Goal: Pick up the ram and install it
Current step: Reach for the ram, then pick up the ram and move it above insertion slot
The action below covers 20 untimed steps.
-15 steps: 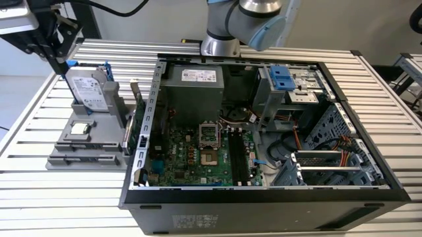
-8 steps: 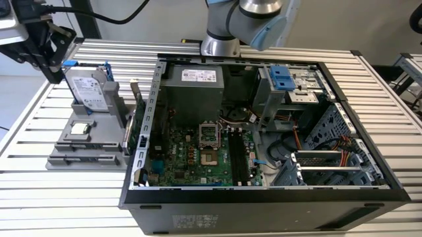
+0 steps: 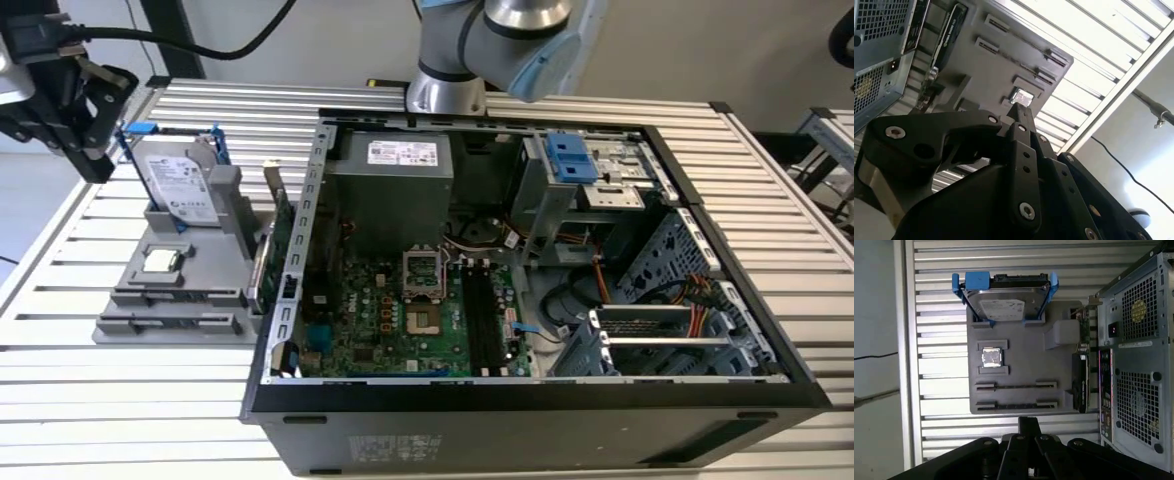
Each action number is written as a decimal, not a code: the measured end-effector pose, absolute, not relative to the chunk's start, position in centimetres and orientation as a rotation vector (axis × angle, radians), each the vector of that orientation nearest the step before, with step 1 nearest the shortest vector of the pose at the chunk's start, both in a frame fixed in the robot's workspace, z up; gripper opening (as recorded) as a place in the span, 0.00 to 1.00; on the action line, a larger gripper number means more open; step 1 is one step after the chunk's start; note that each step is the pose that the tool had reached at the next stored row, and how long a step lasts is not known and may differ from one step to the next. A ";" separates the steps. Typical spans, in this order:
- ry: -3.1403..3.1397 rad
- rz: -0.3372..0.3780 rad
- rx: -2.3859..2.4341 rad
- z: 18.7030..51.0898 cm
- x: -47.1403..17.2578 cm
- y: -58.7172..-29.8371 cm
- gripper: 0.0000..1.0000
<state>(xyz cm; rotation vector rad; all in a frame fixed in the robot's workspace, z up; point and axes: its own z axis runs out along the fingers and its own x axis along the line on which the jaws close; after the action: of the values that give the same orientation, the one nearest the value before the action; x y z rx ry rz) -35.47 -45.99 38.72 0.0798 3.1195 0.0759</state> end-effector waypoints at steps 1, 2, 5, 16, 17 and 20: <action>3.120 0.076 0.078 38.7 -35.6 -46.2 0.00; 3.120 0.076 0.077 38.7 -35.7 -46.4 0.00; 3.120 0.076 0.074 38.7 -35.9 -46.8 0.00; 3.120 0.076 0.071 38.6 -36.3 -47.2 0.00; 3.120 0.076 0.071 38.6 -36.3 -47.2 0.00; 3.120 0.076 0.071 38.6 -36.3 -47.2 0.00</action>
<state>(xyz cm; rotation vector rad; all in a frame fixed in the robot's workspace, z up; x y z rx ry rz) -36.31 -47.21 38.63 0.0713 3.1198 0.0760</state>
